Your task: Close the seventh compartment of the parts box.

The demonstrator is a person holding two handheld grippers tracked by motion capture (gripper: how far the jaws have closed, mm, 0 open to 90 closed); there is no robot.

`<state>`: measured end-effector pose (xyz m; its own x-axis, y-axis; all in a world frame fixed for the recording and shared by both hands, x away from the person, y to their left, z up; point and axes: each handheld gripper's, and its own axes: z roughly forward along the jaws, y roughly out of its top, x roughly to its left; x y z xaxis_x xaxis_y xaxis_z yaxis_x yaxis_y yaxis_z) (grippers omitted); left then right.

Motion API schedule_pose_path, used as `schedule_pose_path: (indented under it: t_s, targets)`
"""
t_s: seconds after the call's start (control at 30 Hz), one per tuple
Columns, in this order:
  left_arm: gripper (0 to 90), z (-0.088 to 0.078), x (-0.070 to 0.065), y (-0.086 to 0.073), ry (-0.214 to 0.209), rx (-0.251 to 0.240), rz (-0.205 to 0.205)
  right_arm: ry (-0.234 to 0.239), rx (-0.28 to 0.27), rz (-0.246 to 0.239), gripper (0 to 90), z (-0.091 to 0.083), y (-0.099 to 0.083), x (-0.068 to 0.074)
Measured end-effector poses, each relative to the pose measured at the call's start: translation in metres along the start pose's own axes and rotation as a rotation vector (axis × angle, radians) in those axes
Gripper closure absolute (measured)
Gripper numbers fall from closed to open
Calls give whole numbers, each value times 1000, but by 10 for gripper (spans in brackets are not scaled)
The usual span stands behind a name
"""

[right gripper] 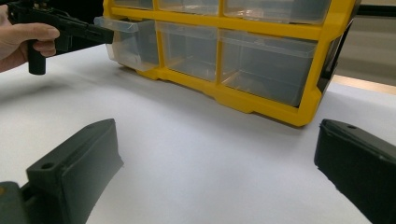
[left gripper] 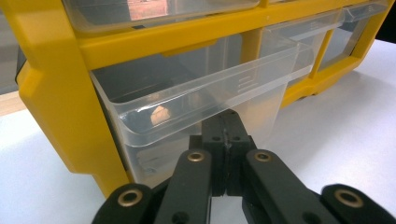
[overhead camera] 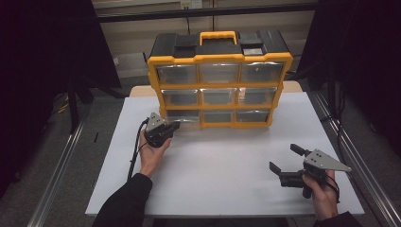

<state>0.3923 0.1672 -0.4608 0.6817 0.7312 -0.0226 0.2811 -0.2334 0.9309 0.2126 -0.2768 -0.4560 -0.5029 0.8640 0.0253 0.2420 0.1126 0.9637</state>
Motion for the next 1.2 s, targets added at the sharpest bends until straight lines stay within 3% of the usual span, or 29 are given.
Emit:
schedule_pose_path:
  t_s: [0.4, 0.53, 0.6, 0.8, 1.2]
  targets:
    - [900, 2, 1, 0, 3, -3, -11, 0, -1, 0, 0, 0, 0, 0]
    - [900, 3, 3, 1, 8, 1, 8, 1, -3, -3, 0, 0, 0, 0]
    - [900, 4, 3, 1, 6, -2, -10, 1, -3, -3, 0, 0, 0, 0]
    - [900, 6, 4, 2, 11, -3, -12, 1, -3, -2, 0, 0, 0, 0]
    - [900, 9, 3, 3, 13, -7, 0, -1, -2, 0, 0, 0, 0, 0]
